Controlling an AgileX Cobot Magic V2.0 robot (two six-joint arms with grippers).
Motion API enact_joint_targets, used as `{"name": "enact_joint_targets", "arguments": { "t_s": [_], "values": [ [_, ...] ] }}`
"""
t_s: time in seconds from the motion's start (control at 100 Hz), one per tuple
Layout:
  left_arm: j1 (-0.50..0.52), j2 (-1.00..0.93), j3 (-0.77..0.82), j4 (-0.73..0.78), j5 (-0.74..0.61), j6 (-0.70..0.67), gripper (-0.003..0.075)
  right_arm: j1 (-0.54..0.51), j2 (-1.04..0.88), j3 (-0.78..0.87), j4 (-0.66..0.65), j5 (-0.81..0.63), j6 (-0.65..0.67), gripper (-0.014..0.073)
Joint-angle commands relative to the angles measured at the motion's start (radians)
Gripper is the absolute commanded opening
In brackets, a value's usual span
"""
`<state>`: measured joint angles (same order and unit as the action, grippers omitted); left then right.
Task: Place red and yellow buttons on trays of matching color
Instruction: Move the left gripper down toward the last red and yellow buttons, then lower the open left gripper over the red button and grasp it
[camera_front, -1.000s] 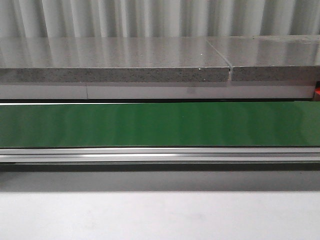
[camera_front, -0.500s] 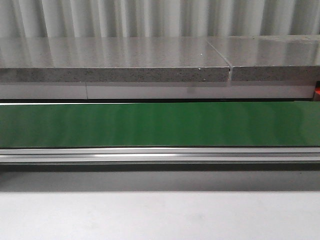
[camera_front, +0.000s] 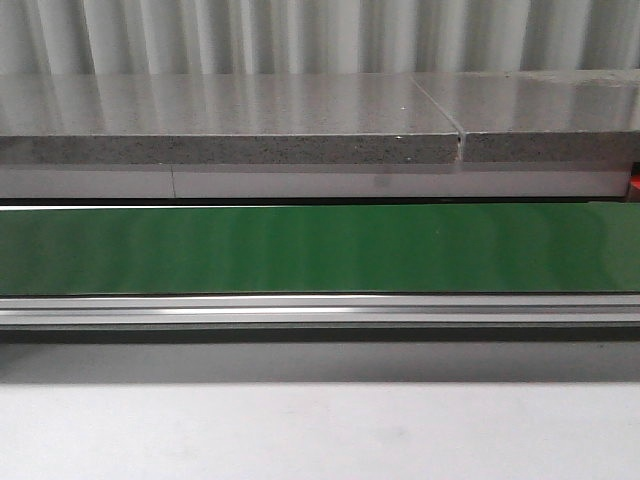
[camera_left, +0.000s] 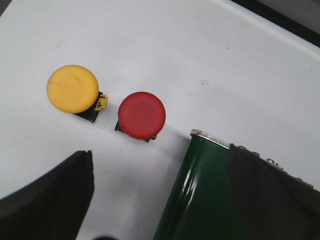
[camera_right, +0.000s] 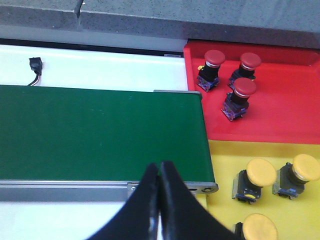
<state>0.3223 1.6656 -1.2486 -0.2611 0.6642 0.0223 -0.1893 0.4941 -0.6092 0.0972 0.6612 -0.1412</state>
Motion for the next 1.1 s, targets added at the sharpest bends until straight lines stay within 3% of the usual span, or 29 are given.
{"name": "enact_joint_targets", "arguments": {
  "t_s": [0.0, 0.47, 1.09],
  "values": [
    [0.002, -0.003, -0.051, -0.019, -0.036, -0.022, 0.0526, 0.000, 0.002, -0.023, -0.005, -0.074, -0.009, -0.0068],
    [0.002, 0.159, -0.166, -0.020, 0.005, -0.067, 0.0526, 0.000, 0.002, -0.023, -0.005, -0.074, -0.009, -0.0068],
    [0.002, 0.222, -0.190, -0.019, -0.012, -0.093, 0.0526, 0.000, 0.002, -0.023, -0.005, -0.074, -0.009, -0.0068]
  ]
}}
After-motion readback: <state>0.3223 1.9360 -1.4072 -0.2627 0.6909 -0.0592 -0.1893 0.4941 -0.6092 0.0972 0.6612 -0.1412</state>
